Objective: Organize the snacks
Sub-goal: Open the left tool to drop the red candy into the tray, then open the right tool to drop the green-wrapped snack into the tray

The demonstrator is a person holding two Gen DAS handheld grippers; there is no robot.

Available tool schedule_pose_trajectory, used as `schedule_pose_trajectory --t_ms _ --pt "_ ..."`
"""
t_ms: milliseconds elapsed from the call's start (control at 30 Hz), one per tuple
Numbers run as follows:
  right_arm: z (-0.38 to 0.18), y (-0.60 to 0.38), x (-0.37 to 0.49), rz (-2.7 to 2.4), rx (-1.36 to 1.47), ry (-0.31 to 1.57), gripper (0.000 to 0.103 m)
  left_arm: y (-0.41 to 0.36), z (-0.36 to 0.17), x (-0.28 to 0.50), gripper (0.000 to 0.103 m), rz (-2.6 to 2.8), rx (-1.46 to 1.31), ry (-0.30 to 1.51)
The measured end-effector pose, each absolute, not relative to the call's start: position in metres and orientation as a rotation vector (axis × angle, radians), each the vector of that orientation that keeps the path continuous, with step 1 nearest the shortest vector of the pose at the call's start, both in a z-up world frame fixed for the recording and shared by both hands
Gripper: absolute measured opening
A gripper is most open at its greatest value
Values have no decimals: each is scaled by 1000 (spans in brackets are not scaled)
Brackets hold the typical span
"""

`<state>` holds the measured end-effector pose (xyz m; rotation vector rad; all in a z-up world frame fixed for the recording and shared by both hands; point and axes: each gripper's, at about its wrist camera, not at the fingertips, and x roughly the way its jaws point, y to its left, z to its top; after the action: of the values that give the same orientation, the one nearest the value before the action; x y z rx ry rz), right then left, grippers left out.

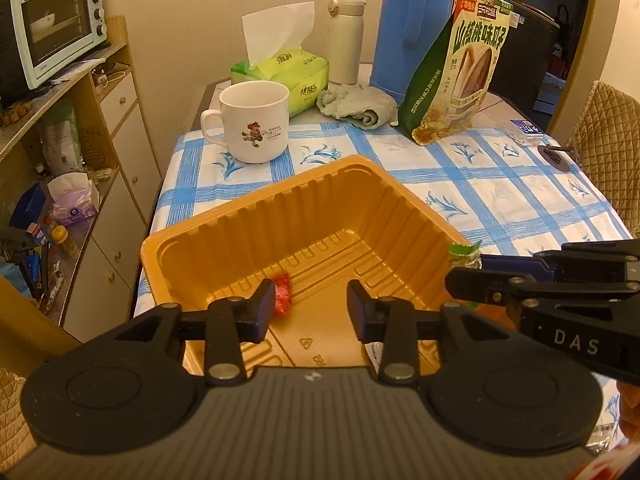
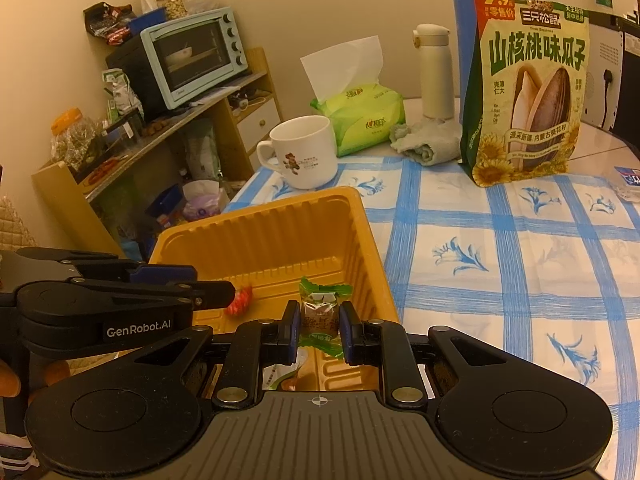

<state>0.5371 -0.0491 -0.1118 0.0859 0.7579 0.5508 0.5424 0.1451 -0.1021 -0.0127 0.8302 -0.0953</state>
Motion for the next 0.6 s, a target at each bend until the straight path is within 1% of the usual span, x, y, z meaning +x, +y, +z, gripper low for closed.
schedule_pose_trajectory --t_ms 33,100,167,233,400,533,600 --pt "-112 -49 537 551 86 758 21 146 -102 542 45 -96 -16 831" --pt "-112 -49 537 551 87 758 21 149 -100 540 48 -95 -13 826" --pt "-112 -49 537 551 85 758 21 150 -97 538 49 -98 -7 819" --pt "-111 -48 537 554 86 758 21 153 -95 536 53 -101 -9 817" --pt "-111 -44 539 559 86 760 21 158 -90 530 58 -105 -17 811" --pt "-110 -37 543 567 85 759 21 160 -87 526 60 -105 -19 806" --pt "-109 -34 545 569 83 755 21 162 -86 524 65 -100 -21 804"
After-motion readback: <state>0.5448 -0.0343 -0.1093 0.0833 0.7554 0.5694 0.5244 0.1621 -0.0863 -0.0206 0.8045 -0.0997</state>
